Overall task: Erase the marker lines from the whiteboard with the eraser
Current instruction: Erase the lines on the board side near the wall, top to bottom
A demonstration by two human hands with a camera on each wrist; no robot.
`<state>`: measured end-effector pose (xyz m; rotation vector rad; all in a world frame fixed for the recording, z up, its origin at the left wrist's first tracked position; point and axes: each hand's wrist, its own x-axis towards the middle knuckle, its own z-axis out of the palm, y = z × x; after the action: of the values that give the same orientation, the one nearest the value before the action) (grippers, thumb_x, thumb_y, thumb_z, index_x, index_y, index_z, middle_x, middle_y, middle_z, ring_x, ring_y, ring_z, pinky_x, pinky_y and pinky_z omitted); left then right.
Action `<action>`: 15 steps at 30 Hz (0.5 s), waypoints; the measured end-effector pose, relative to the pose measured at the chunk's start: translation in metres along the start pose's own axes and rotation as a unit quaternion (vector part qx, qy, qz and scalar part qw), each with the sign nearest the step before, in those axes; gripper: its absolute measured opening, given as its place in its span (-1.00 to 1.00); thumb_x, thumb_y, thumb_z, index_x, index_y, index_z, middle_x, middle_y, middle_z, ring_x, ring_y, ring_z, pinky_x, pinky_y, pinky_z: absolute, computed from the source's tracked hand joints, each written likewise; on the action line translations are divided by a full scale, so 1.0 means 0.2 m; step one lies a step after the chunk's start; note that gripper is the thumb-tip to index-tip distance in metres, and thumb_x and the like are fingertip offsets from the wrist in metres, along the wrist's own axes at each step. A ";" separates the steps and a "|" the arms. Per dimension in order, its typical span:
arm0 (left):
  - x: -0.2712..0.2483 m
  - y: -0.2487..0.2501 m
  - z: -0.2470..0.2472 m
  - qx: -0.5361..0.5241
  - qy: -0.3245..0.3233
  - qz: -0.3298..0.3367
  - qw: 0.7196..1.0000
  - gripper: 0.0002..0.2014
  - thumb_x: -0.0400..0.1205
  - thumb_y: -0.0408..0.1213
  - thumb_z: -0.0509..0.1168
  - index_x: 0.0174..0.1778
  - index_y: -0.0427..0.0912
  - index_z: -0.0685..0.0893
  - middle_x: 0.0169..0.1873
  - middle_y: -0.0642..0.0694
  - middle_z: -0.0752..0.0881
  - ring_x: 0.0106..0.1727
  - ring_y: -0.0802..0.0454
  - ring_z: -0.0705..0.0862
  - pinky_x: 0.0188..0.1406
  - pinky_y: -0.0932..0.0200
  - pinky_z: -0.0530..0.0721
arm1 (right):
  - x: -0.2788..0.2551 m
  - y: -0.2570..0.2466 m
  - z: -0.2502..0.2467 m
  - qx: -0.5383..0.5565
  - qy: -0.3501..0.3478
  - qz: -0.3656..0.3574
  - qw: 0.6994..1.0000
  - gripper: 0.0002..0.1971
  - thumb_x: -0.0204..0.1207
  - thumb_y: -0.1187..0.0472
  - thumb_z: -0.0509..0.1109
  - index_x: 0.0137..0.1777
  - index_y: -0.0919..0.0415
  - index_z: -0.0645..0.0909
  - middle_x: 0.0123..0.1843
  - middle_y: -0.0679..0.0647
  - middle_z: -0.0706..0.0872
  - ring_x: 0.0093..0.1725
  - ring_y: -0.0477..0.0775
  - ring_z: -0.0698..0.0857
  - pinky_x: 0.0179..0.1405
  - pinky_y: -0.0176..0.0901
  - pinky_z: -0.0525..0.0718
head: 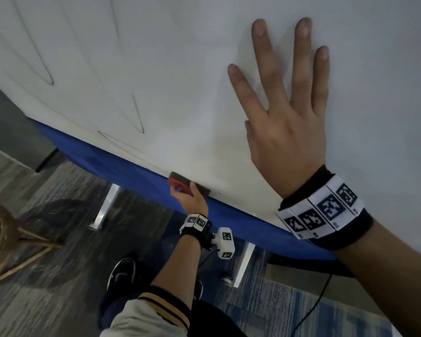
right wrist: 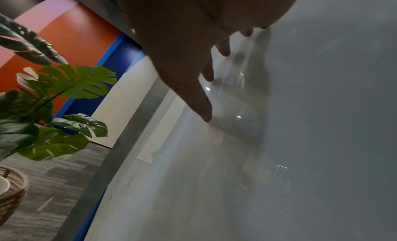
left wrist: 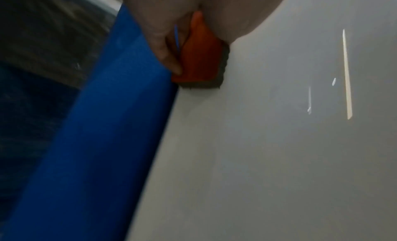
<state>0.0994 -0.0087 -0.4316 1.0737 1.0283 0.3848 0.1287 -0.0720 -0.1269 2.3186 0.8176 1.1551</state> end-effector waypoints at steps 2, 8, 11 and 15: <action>0.03 0.10 0.02 -0.044 0.034 0.052 0.997 -0.44 0.80 -0.33 0.26 0.67 -0.30 0.17 0.43 -0.40 0.53 0.24 -0.24 0.67 0.06 0.32 0.70 | 0.00 0.00 0.01 -0.005 -0.017 -0.004 1.000 -0.17 0.41 0.47 0.51 0.69 0.05 0.38 0.76 0.27 0.26 0.66 0.62 0.27 0.73 0.39 -0.05; 0.23 0.47 -0.04 -0.081 0.093 0.254 0.959 -0.56 0.80 -0.16 0.24 0.58 -0.07 0.31 0.26 -0.07 0.57 0.13 -0.01 0.66 0.09 0.14 0.75 | 0.01 -0.04 -0.01 0.010 -0.022 0.009 1.000 -0.15 0.39 0.52 0.47 0.70 0.09 0.37 0.76 0.30 0.23 0.67 0.62 0.21 0.73 0.39 -0.05; 0.37 0.32 -0.02 -0.055 0.138 0.220 0.964 -0.53 0.81 -0.17 0.20 0.62 -0.21 0.30 0.40 -0.24 0.54 0.29 -0.11 0.62 0.25 0.15 0.65 | 0.03 -0.05 0.00 0.012 -0.049 -0.031 0.998 -0.04 0.35 0.50 0.52 0.75 0.16 0.23 0.79 0.27 0.15 0.72 0.48 0.07 0.73 0.37 -0.16; 0.40 0.12 0.00 -0.032 0.177 0.013 0.984 -0.49 0.83 -0.30 0.21 0.65 -0.44 0.27 0.52 -0.44 0.50 0.45 -0.37 0.59 0.30 0.07 0.51 | 0.04 -0.06 0.01 0.008 -0.055 -0.047 0.997 -0.10 0.41 0.52 0.46 0.75 0.17 0.23 0.80 0.25 0.15 0.73 0.46 0.10 0.73 0.39 -0.13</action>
<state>0.1446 0.0585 -0.4508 0.9815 1.3082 0.6431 0.1298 -0.0587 -0.1309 2.3071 0.8883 0.9762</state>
